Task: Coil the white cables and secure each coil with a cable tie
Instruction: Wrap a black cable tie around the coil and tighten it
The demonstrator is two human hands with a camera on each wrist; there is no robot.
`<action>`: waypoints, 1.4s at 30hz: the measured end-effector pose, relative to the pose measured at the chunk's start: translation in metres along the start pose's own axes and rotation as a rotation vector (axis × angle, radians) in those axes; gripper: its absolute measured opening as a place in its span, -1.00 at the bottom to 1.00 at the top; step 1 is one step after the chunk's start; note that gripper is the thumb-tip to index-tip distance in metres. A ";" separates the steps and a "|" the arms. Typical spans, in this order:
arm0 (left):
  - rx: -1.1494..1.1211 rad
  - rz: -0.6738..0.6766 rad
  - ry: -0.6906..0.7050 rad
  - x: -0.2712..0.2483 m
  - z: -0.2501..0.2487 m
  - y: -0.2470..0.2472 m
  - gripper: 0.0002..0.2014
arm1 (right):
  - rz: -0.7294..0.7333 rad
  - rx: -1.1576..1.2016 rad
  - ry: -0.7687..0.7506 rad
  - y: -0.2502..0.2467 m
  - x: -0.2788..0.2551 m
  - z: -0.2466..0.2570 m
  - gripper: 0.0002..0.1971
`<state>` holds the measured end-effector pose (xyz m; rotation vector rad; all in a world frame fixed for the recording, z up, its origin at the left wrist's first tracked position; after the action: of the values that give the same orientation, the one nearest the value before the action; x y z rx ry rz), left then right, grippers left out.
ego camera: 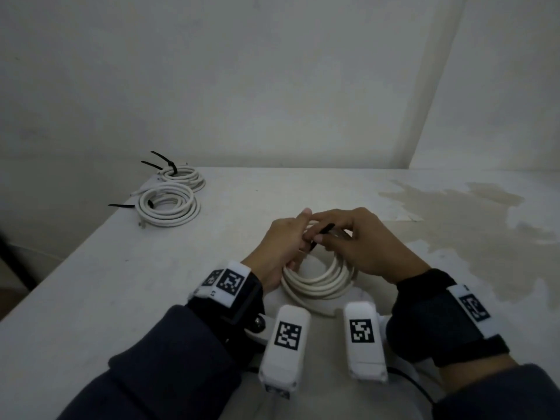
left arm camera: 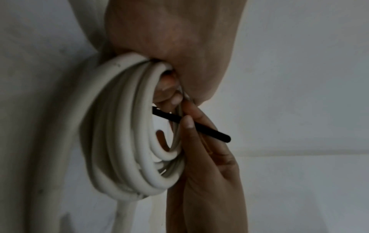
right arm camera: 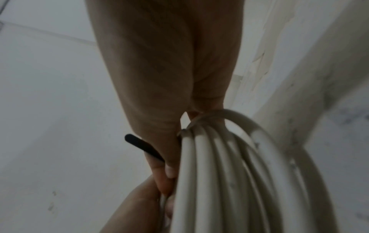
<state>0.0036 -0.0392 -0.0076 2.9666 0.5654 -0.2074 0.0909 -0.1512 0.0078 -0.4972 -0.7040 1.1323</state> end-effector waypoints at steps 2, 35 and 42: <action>0.023 -0.050 -0.016 0.002 0.002 -0.002 -0.56 | -0.013 -0.008 0.011 0.000 -0.001 -0.001 -0.72; 0.098 0.016 0.337 -0.013 -0.008 0.004 -0.80 | -0.261 0.547 0.137 -0.004 -0.003 0.024 -0.71; 0.136 0.047 0.366 -0.015 -0.008 0.004 -0.80 | -0.252 0.553 0.144 -0.006 -0.005 0.028 -0.76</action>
<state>-0.0075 -0.0470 0.0032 3.1655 0.5353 0.3215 0.0729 -0.1573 0.0297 -0.0165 -0.2943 0.9877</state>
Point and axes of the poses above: each hand's wrist, its own x-axis towards the middle knuckle, its own y-axis out of the palm, z = x × y, the point moved 1 cm from there along x, towards the middle knuckle, and after that the axes turned 12 degrees about z, right-handed, at the moved point
